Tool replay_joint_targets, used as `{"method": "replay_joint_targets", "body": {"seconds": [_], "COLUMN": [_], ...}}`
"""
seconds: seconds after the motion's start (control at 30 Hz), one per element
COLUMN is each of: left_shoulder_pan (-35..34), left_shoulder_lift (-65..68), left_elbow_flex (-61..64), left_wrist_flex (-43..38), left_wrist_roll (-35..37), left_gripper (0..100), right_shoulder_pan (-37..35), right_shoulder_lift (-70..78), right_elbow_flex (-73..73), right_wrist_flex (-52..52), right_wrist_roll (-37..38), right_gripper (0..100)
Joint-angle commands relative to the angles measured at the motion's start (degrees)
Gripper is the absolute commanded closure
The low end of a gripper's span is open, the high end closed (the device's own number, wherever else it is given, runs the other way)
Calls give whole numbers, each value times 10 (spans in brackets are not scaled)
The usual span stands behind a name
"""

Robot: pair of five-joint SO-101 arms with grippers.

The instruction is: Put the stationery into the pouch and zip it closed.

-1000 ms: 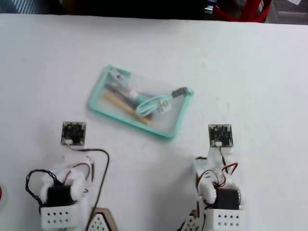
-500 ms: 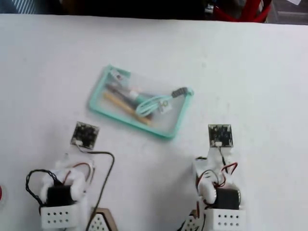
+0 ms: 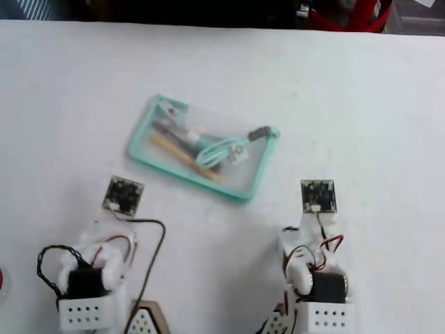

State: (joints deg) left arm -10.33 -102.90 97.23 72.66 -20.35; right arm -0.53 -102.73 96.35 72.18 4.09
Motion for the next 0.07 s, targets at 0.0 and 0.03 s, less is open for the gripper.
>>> {"method": "replay_joint_targets", "body": {"seconds": [0.0,0.03], "left_shoulder_pan": [-1,-1], "left_shoulder_lift": [-5,-5], "left_elbow_flex": [-3,-3], "left_wrist_flex": [-9,-9], "left_wrist_roll": [-4,-4], "left_gripper": [973,973], "right_shoulder_pan": [-1,-1], "right_shoulder_lift": [-4,-4], "right_elbow_flex": [4,4], "right_wrist_flex": [4,4], "right_wrist_roll": [-1,-1], "right_gripper": [981,981]}}
